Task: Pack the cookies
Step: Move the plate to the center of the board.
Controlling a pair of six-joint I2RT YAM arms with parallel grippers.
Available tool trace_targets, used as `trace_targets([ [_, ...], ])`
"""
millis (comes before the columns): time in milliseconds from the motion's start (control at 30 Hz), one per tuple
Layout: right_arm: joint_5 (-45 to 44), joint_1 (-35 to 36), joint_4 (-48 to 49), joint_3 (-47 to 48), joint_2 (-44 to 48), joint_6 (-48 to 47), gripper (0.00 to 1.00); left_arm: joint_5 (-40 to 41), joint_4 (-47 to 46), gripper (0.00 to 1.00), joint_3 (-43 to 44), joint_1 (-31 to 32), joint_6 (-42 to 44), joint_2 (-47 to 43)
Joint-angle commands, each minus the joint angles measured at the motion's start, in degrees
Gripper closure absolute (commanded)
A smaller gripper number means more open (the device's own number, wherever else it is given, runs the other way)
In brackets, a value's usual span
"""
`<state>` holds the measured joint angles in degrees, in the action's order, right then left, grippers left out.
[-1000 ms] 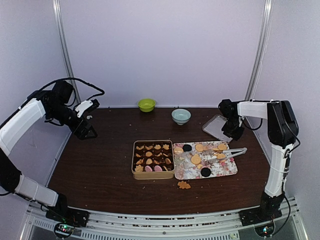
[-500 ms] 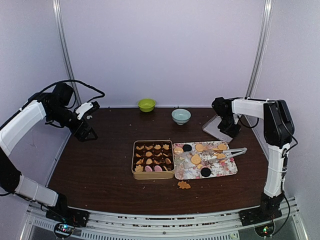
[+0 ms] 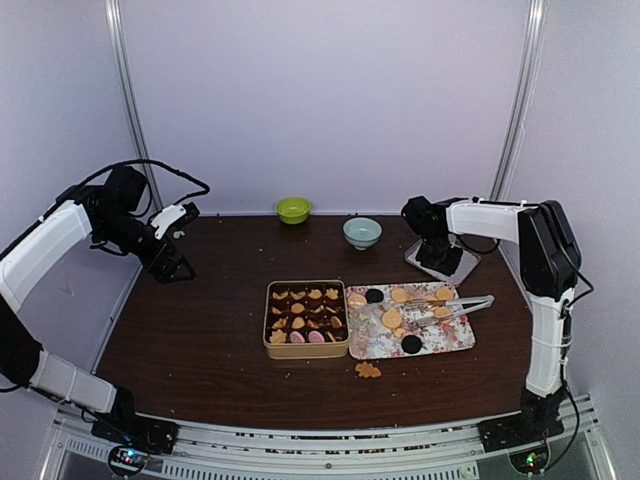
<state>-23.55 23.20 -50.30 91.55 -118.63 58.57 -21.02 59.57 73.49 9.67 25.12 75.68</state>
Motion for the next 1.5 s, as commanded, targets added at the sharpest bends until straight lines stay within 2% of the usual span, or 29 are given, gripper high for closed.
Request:
trace_targets([
  [0, 1.1, 0.8, 4.0, -1.3, -1.9, -5.7, 0.62, -0.8, -1.8, 0.02, 0.1, -0.6, 0.6, -0.4],
  [200, 6.2, 2.2, 5.8, -1.8, -4.8, -10.8, 0.60, -0.8, -1.8, 0.02, 0.1, -0.7, 0.5, -0.1],
  [533, 11.9, 3.6, 6.1, -1.9, -4.4, -14.8, 0.59, -1.0, -1.7, 0.02, 0.4, -0.7, 0.5, -0.1],
  [867, 16.2, 6.5, 11.8, -15.3, 1.6, -13.1, 0.61, -1.6, -1.7, 0.02, 0.4, -0.7, 1.0, 0.7],
  [1000, 17.6, 8.0, 12.0, -17.1, 3.4, -12.7, 0.61, -2.2, -1.7, 0.03, 0.4, -0.7, 1.0, 1.2],
  [1267, 11.9, 2.2, 6.5, -4.8, 4.9, -13.0, 0.54, -1.7, -1.9, 0.03, 0.7, -0.7, 0.9, 1.1],
  [1467, 9.5, -2.6, 5.8, 1.7, 1.0, -10.3, 0.52, -1.8, -2.0, 0.03, 0.5, -0.6, 0.8, 1.3],
])
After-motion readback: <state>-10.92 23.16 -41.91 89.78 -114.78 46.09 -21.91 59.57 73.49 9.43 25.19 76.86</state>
